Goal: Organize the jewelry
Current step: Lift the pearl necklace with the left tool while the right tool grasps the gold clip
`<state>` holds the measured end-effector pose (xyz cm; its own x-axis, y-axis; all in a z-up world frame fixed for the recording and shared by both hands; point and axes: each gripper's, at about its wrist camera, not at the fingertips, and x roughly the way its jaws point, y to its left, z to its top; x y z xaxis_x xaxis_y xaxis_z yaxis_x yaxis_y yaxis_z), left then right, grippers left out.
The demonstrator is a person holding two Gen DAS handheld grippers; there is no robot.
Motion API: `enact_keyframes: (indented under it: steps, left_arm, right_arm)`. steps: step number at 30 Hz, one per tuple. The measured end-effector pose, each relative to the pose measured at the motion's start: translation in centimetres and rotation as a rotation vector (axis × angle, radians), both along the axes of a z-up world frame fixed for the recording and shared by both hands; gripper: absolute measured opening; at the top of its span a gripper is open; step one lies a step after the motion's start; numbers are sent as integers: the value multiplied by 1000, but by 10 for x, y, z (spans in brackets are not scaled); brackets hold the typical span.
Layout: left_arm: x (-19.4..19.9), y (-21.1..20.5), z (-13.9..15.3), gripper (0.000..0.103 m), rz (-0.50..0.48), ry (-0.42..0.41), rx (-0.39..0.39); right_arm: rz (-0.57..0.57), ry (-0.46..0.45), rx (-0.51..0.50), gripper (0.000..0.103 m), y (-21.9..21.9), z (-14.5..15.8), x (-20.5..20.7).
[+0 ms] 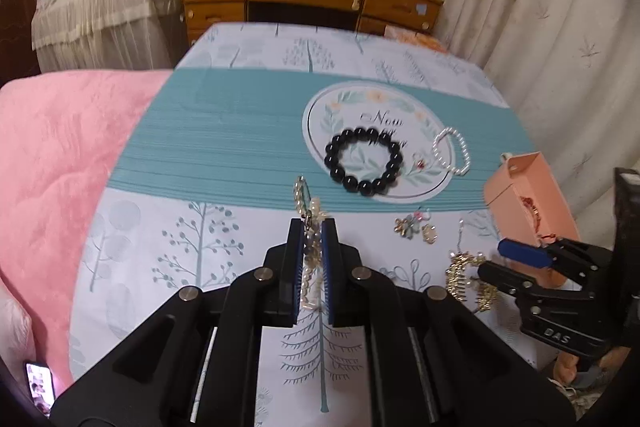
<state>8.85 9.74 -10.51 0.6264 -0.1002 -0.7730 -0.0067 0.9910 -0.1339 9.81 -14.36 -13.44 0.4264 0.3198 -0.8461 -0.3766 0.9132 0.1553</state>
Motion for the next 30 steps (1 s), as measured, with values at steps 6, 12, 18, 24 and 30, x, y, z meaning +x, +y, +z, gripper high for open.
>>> enact_keyframes:
  steps: [6, 12, 18, 24, 30]
  left_arm:
    - [-15, -1, 19, 6, -28, -51, -12]
    - [-25, -4, 25, 6, -44, -72, -20]
    - [-32, 1, 29, 6, -41, -80, -30]
    - [-36, 7, 29, 6, -30, -75, -45]
    - [-35, 11, 27, 6, -18, -70, -50]
  right_arm:
    - [23, 39, -3, 41, 4, -3, -10]
    - [40, 33, -34, 41, 13, 0, -18]
    - [73, -52, -207, 40, 20, 3, -8]
    - [198, -26, -326, 23, 27, -14, 2]
    - [266, -3, -358, 19, 29, -26, 8]
